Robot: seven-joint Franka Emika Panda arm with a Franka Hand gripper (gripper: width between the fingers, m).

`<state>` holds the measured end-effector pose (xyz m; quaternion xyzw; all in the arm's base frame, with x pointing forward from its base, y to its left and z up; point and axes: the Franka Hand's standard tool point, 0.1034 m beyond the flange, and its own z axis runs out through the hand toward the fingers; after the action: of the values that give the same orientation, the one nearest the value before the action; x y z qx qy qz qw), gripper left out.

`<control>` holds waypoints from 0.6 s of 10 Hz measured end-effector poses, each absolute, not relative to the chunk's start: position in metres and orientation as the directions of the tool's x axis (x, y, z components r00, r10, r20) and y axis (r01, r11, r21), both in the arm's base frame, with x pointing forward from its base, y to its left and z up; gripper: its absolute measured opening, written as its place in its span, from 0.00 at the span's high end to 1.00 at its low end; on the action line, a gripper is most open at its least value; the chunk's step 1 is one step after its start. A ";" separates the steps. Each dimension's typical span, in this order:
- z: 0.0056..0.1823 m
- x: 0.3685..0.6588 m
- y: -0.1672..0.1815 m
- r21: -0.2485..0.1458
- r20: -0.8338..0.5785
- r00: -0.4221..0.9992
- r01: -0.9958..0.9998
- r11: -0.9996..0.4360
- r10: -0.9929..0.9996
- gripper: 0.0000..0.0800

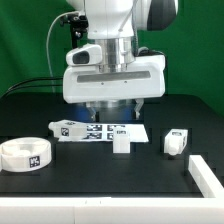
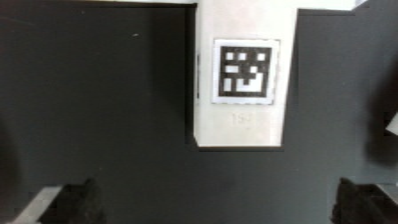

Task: Assemble stool

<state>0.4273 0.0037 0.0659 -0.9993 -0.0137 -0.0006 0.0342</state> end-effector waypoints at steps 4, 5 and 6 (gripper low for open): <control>0.078 0.449 -0.075 -0.080 0.016 0.952 0.306 -0.949 0.306 0.19; 0.074 0.451 -0.082 -0.067 0.030 0.938 0.346 -0.936 0.345 0.19; 0.074 0.451 -0.078 -0.070 0.026 0.943 0.332 -0.941 0.331 0.19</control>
Offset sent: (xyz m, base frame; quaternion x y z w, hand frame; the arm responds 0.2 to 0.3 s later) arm 0.0291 -0.0626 0.0228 0.0450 -0.0113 -0.1128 0.9925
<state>0.4507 -0.0780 0.0737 -0.9851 -0.1681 -0.0069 0.0365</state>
